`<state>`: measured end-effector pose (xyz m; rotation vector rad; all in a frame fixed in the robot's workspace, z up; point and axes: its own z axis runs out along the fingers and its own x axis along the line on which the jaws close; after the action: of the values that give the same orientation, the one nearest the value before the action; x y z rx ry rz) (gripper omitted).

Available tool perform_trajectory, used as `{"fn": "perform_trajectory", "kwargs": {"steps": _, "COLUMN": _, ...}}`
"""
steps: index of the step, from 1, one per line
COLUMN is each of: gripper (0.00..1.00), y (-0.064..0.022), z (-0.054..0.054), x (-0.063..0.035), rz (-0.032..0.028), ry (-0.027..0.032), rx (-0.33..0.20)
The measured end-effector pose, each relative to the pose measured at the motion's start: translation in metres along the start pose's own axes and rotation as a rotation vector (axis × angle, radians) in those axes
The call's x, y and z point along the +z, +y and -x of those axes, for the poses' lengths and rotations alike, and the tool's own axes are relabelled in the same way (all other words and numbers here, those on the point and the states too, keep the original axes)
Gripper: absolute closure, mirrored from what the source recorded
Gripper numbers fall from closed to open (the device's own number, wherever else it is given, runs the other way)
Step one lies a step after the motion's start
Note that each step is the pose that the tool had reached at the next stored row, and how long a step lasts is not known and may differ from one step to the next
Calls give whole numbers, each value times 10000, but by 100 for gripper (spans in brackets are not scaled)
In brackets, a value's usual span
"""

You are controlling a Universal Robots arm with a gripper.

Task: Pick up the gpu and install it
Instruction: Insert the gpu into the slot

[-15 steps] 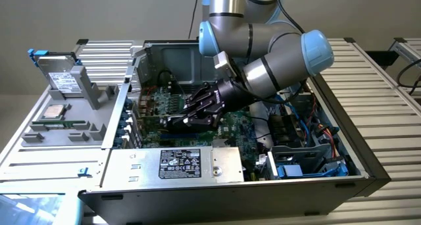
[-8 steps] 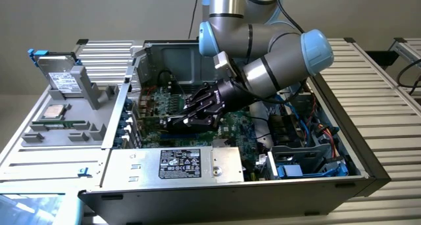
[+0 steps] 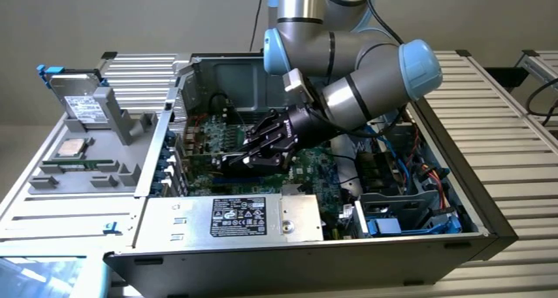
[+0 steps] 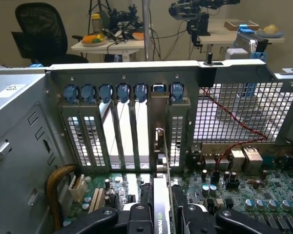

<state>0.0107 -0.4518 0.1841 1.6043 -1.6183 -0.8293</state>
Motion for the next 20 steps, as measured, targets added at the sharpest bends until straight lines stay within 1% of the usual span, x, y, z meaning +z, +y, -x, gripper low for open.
{"fn": "perform_trajectory", "kwargs": {"steps": 3, "gripper": 72, "y": 0, "z": -1, "x": -1, "rz": 0, "ry": -9, "rx": -16}}
{"fn": "perform_trajectory", "kwargs": {"steps": 6, "gripper": 72, "y": 0, "z": -1, "x": 0, "rz": -1, "ry": -42, "rx": -64}}
{"fn": "perform_trajectory", "kwargs": {"steps": 13, "gripper": 72, "y": 0, "z": -3, "x": -1, "rz": -3, "ry": -90, "rx": -139}}
{"fn": "perform_trajectory", "kwargs": {"steps": 18, "gripper": 72, "y": -2, "z": -3, "x": 0, "rz": -29, "ry": -146, "rx": -224}}
{"fn": "perform_trajectory", "kwargs": {"steps": 20, "gripper": 72, "y": -2, "z": -3, "x": 3, "rz": -36, "ry": -153, "rx": -234}}
